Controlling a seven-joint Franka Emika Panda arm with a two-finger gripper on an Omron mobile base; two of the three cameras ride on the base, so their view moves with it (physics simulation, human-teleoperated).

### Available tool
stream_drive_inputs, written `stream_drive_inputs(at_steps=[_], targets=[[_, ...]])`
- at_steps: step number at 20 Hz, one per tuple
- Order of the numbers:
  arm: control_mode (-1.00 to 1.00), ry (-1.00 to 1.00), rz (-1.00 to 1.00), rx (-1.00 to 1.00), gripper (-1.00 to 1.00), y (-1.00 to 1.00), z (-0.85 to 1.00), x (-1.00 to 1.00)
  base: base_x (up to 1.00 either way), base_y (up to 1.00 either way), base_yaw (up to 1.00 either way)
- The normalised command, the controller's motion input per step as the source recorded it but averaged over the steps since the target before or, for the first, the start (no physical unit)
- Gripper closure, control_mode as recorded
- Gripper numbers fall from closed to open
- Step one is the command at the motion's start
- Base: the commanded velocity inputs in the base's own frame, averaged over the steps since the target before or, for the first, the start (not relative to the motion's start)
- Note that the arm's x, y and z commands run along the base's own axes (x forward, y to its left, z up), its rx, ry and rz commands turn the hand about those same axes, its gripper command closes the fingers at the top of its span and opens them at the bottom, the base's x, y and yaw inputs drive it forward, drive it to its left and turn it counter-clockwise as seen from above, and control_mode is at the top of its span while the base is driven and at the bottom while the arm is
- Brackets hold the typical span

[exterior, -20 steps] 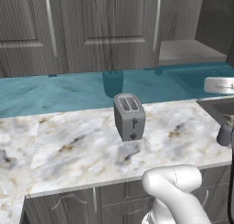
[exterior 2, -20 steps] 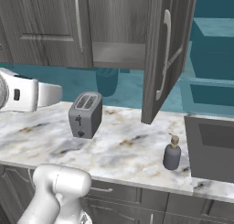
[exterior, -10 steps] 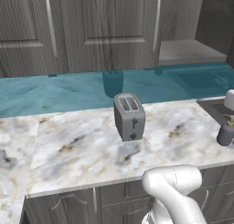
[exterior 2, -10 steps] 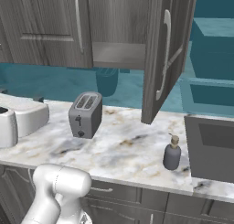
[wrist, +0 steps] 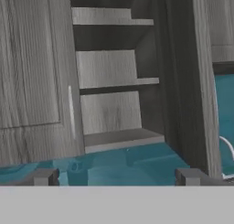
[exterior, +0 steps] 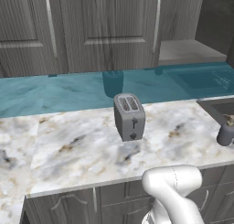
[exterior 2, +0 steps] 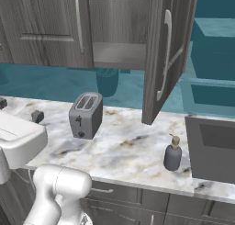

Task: Open the cabinet. Pick the soap dispenser and place it next to the sink. Then close the cabinet.

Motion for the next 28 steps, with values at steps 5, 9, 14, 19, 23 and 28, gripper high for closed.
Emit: stream_drive_inputs(at_steps=[5,9,14,19,23,28], targets=[[-1.00,-0.01,-0.11,0.00,-1.00,-0.43,0.00,-0.37,0.00,0.00,0.00],[-1.00,0.00,-0.10,0.00,-1.00,-0.59,0.00,-0.08,0.00,0.00,0.00],[-1.00,-0.03,-0.03,0.00,-1.00,-0.51,0.02,-0.04,0.00,0.00,0.00],[-1.00,-0.03,0.00,0.00,-1.00,-0.48,0.01,-0.01,0.00,0.00,0.00],[-1.00,0.00,0.01,0.00,-1.00,-0.47,0.00,0.00,0.00,0.00,0.00],[-1.00,0.00,0.05,0.00,-1.00,-0.36,-0.09,0.12,0.00,0.00,0.00]])
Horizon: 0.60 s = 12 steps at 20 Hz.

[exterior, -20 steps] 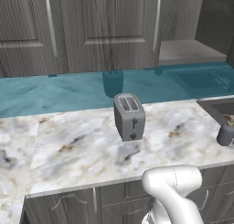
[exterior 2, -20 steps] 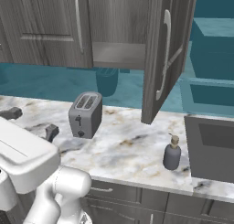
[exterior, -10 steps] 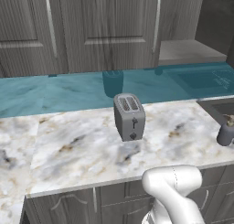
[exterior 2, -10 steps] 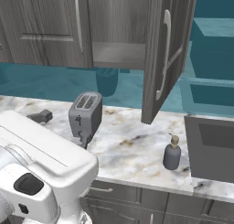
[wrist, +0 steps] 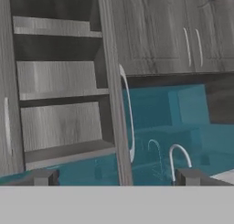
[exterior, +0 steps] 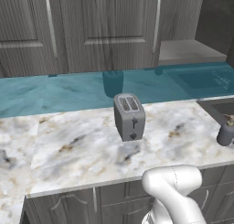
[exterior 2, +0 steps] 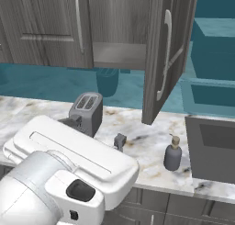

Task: Open the cabinet. Pick the soap dispenser and place it next to the sink. Then close the cabinet.

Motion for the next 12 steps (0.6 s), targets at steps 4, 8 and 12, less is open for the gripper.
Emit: stream_drive_inputs(at_steps=[4,8,12], targets=[[-1.00,0.00,0.13,0.00,-1.00,-0.34,-0.14,0.28,0.00,0.00,0.00],[-1.00,0.00,0.25,0.03,-1.00,-0.40,-0.06,0.24,0.00,0.00,0.00],[-1.00,0.00,0.33,0.04,-1.00,-0.38,0.00,0.00,0.00,0.00,0.00]])
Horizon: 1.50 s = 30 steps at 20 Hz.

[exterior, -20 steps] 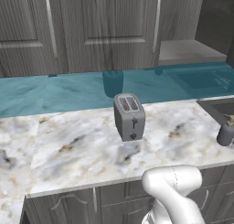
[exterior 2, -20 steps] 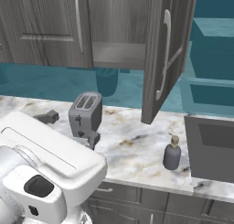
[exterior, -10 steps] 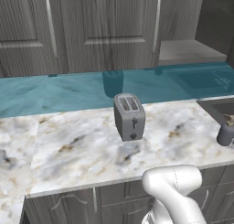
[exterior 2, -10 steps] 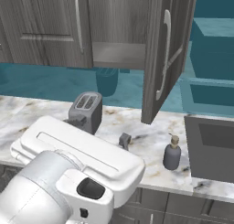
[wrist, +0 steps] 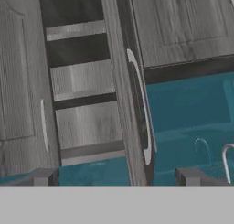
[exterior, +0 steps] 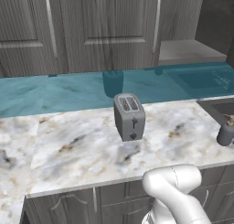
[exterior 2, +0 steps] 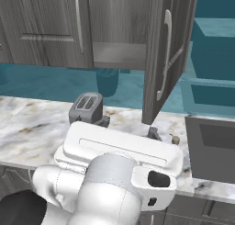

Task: Open the cabinet. Pick the soap dispenser and place it next to the sink. Then close the cabinet.

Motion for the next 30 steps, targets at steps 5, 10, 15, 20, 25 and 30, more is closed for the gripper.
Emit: stream_drive_inputs(at_steps=[5,10,15,20,25,30], targets=[[-1.00,0.00,0.30,0.00,-1.00,-0.40,-0.06,0.34,0.00,0.00,0.00],[-1.00,0.00,0.23,0.00,-1.00,-0.29,-0.16,0.55,0.00,0.00,0.00],[-1.00,0.00,0.27,0.00,-1.00,-0.06,-0.03,0.47,0.00,0.00,0.00],[-1.00,0.00,0.18,0.00,-1.00,-0.04,-0.23,0.70,0.00,0.00,0.00],[-1.00,0.00,0.16,0.00,-1.00,-0.34,-0.24,0.82,0.00,0.00,0.00],[-1.00,0.00,0.10,0.00,-1.00,-0.52,-0.13,0.54,0.00,0.00,0.00]])
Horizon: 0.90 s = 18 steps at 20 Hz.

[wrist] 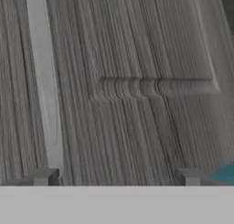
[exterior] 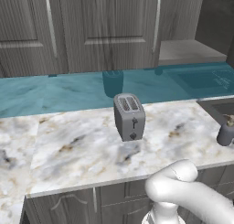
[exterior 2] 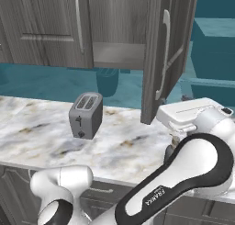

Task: Open the cabinet. Pick the soap dispenser and place it next to the sink. Then close the cabinet.

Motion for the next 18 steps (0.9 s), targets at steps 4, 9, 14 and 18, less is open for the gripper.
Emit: stream_drive_inputs(at_steps=[4,9,14,18], targets=[[-1.00,0.00,0.05,0.00,-1.00,-0.62,-0.12,0.35,0.00,0.00,0.00],[-1.00,0.00,0.14,0.00,-1.00,-0.20,0.00,0.18,0.00,0.00,0.00],[-1.00,0.00,0.20,0.00,-1.00,0.00,0.00,0.23,0.00,0.00,0.00],[-1.00,0.00,0.19,0.00,-1.00,0.00,0.00,0.09,0.00,0.00,0.00]])
